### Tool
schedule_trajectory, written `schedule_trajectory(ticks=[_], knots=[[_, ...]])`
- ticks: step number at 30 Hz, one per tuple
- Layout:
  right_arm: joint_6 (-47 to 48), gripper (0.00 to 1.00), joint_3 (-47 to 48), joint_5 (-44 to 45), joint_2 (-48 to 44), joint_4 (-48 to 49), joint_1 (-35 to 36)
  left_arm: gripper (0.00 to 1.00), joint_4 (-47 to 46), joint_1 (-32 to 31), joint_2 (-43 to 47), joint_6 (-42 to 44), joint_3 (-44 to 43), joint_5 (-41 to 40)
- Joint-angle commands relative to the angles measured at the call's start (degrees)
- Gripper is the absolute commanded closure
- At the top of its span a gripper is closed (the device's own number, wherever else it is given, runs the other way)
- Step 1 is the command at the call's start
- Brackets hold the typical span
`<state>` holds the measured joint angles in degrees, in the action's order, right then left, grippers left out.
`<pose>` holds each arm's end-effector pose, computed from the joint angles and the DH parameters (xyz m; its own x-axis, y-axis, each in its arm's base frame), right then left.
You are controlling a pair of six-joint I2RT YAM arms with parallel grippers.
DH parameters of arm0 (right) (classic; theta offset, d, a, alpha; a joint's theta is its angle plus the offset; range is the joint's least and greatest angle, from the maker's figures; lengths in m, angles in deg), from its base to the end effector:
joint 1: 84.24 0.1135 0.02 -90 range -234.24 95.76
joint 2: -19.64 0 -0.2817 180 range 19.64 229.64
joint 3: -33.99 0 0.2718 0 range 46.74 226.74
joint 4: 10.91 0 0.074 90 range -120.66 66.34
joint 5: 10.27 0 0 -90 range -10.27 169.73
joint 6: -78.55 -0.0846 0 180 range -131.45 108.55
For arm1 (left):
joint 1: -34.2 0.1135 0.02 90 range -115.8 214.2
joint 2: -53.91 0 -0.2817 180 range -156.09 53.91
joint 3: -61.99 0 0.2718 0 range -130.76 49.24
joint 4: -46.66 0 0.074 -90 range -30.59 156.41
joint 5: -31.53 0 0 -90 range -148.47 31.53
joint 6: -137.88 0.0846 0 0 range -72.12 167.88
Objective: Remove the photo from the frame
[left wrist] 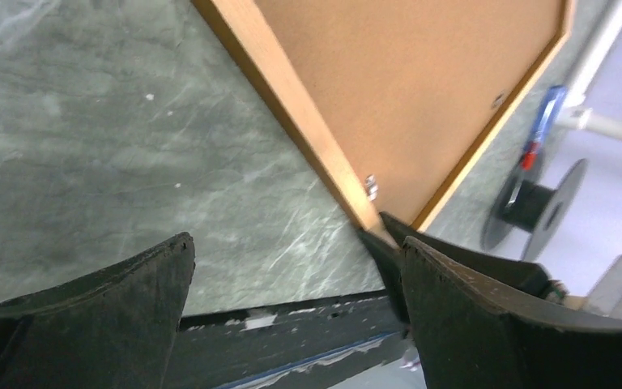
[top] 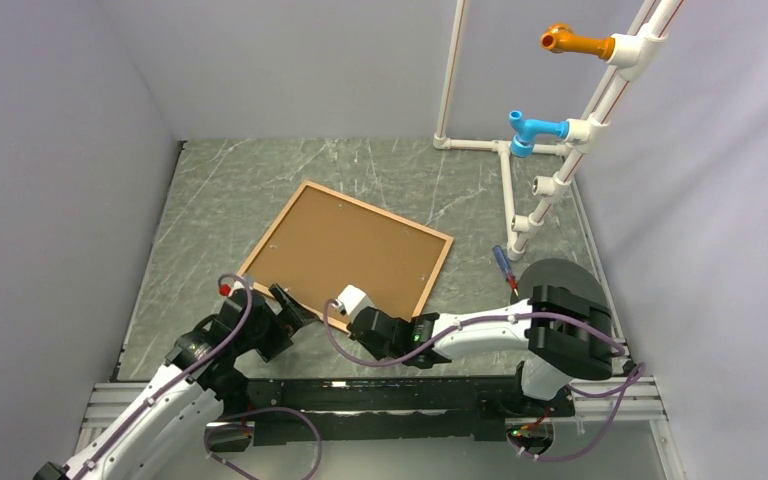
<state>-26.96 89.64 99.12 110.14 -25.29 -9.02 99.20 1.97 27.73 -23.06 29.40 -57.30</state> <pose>0.1154 0.3273 0.1234 -0.4153 -0.5852 -0.6965 -0.7739 0.6297 -0.0677 0.1236 -0.0800 0.1538 -0.7144 -0.6667 -0.2124 -0.3984 0.6371 -0.6598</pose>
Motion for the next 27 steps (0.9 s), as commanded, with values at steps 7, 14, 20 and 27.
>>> schedule_trajectory(ticks=[7,14,20,27], knots=[[-3.65,1.00,5.73,-6.51,-2.84,-1.96,-0.38,0.01,-13.89,-0.11,20.15,-15.56,13.61,1.19],[-6.46,1.00,1.83,-17.72,-10.14,3.15,-6.22,0.01,-21.59,0.00,13.84,-14.98,15.14,4.45],[-8.46,1.00,-1.07,-23.23,-14.31,6.65,-9.61,0.01,-32.11,0.01,3.59,-14.90,15.01,7.44],[-9.34,1.00,0.25,-25.64,-13.95,6.73,-9.83,0.06,-45.82,0.06,-3.68,-14.96,17.00,7.79]])
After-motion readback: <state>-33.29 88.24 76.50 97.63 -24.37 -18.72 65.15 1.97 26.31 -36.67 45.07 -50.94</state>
